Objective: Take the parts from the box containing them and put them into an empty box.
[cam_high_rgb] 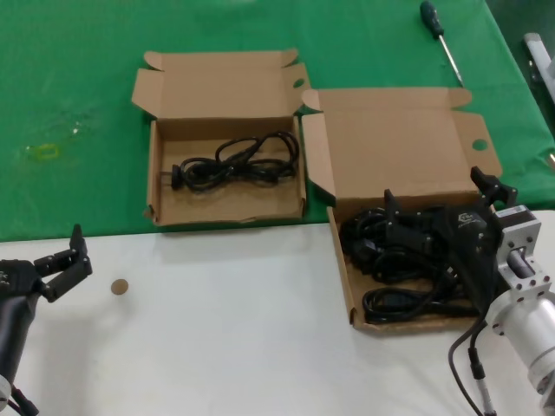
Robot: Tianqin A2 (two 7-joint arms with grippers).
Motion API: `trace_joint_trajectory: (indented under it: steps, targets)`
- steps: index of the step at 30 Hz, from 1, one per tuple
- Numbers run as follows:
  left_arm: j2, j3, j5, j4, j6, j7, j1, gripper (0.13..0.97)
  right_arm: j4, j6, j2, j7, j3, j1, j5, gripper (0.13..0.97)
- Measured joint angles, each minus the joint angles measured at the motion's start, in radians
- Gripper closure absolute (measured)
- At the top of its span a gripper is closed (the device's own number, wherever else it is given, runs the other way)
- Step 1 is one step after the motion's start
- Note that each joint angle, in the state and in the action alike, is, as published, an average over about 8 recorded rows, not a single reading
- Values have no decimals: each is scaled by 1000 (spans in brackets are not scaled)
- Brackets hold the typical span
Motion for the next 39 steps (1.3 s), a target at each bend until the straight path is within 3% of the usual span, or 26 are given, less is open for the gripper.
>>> trace_joint_trajectory:
  steps: [39]
  targets:
    - [0, 0, 0, 0, 0, 0, 0, 132, 0, 0, 0, 0, 0, 0, 0, 129]
